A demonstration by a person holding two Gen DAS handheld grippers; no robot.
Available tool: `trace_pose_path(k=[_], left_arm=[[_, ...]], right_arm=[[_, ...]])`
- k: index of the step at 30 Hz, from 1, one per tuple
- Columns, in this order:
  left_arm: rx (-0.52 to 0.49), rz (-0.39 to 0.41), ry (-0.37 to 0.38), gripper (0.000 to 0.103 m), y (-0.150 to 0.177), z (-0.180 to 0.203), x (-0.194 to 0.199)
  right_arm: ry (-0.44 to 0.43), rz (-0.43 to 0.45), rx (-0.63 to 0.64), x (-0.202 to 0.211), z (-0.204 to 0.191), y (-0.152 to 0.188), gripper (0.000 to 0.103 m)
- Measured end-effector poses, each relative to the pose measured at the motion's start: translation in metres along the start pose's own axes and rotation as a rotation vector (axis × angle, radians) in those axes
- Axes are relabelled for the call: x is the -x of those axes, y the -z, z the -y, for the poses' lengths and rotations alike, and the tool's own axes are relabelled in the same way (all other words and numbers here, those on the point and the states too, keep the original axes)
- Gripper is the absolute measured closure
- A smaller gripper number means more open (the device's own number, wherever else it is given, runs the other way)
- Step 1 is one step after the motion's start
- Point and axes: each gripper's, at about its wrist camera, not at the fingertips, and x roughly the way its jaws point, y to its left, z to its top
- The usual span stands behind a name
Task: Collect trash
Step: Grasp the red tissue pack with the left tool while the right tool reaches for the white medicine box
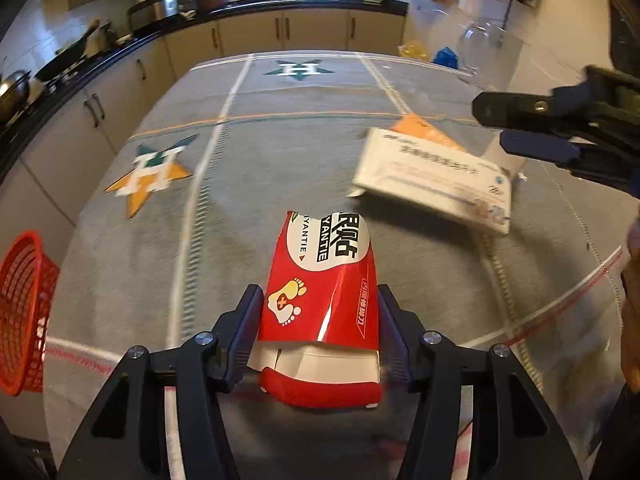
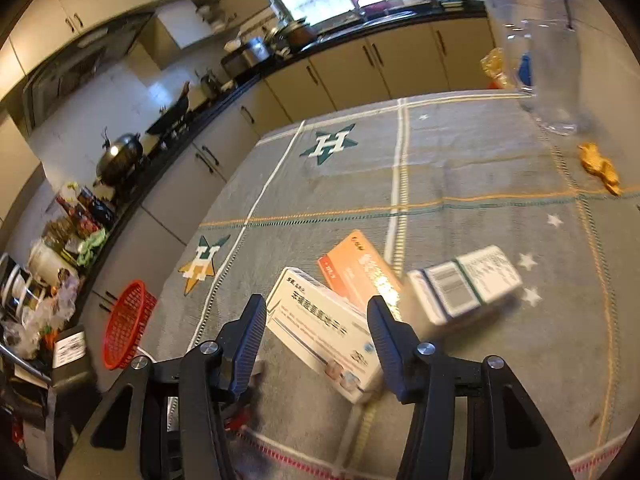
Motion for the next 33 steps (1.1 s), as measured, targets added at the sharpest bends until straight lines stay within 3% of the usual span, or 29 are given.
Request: trace_pose_path(k=[7, 10, 13, 17, 19, 25, 26, 28, 33], left_arm=[[0.044, 0.012, -0.016, 0.048, 0.006, -0.022, 0.007], [0.045, 0.014, -0.011, 0.047, 0.007, -0.024, 0.007], [0.044, 0.019, -0.009, 0.047, 0.008, -0.025, 0.009], [0.049, 0.022, -0.006, 0.047, 0.009, -0.026, 0.009], [0.052, 0.023, -0.006, 0.047, 0.010, -0.026, 0.009], [0.050, 0.026, -0.007, 0.047, 0.013, -0.028, 0.011], [0.048, 0.026, -0.008, 0.047, 0.013, -0.028, 0.011], [0.045, 0.026, -0.014, 0.047, 0.013, -0.027, 0.011], [0.054, 0.034, -0.023, 0.047, 0.013, -0.025, 0.010]], right_arm=[[0.062, -0.075, 0.064, -0.037, -0.004, -0.003, 0.046], [0.047, -0.109, 0.093, -0.038, -0.008, 0.007, 0.043], [0.066, -0.114, 0.189, -0.033, -0.023, 0.021, 0.030], [0.108, -0.121, 0.319, -0.032, -0.045, 0.039, 0.030], [0.173, -0.105, 0.389, -0.034, -0.054, 0.047, 0.030], [0.246, -0.132, 0.505, -0.048, -0.057, 0.062, 0.030], [0.241, -0.139, 0.504, -0.050, -0.055, 0.063, 0.032], [0.221, -0.156, 0.492, -0.054, -0.051, 0.065, 0.049], [0.170, -0.126, 0.478, -0.045, -0.049, 0.068, 0.048]])
